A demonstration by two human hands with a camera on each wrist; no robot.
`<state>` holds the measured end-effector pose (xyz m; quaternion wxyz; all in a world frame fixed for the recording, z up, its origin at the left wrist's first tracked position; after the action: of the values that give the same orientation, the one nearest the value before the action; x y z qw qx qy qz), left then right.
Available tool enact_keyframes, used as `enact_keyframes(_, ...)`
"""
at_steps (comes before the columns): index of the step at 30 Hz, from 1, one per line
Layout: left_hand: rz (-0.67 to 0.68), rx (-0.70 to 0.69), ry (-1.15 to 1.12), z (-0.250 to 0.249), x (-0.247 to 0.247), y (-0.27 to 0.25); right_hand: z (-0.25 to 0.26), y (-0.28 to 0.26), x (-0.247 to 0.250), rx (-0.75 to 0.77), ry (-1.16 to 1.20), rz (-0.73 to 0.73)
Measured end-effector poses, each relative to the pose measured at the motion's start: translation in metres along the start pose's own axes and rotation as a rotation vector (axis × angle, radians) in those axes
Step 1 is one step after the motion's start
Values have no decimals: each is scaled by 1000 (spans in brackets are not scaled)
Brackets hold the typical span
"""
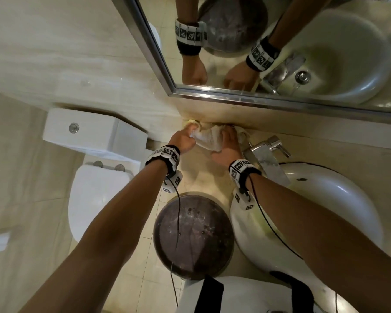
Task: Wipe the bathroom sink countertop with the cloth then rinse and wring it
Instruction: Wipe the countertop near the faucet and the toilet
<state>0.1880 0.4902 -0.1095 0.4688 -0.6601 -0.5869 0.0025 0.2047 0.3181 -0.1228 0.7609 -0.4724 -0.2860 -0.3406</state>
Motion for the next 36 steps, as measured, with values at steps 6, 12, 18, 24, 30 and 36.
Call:
enact_keyframes(6,46,-21,58,-22,-7,2,-8,-2,8,-11,181,-110)
enact_keyframes(12,161,-166,126,-60,-48,0,-23,-24,10,-305,382,-264)
enact_keyframes(18,264,-198,69,-85,-71,1,-36,-6,-2,-335,540,-206)
enact_keyframes(24,114,-209,101,-54,-40,-1,-37,-12,18,-432,613,-228)
enact_keyframes(30,14,-263,38,-8,-27,-13,-26,-10,9,-444,710,-121)
enact_keyframes(36,-58,-232,-35,0,-25,-25,28,0,-5,-183,742,83)
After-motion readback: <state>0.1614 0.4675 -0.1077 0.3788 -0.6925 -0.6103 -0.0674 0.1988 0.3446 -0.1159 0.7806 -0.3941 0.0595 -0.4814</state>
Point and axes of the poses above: each hand's wrist, its own y-axis towards the middle knuckle, its own x-axis out of the back of the hand, z = x × y, the point moved 8 cm from there along y, towards the middle knuckle, and after that the axes turned 7 degrees about -y, right-handed, at the moved point
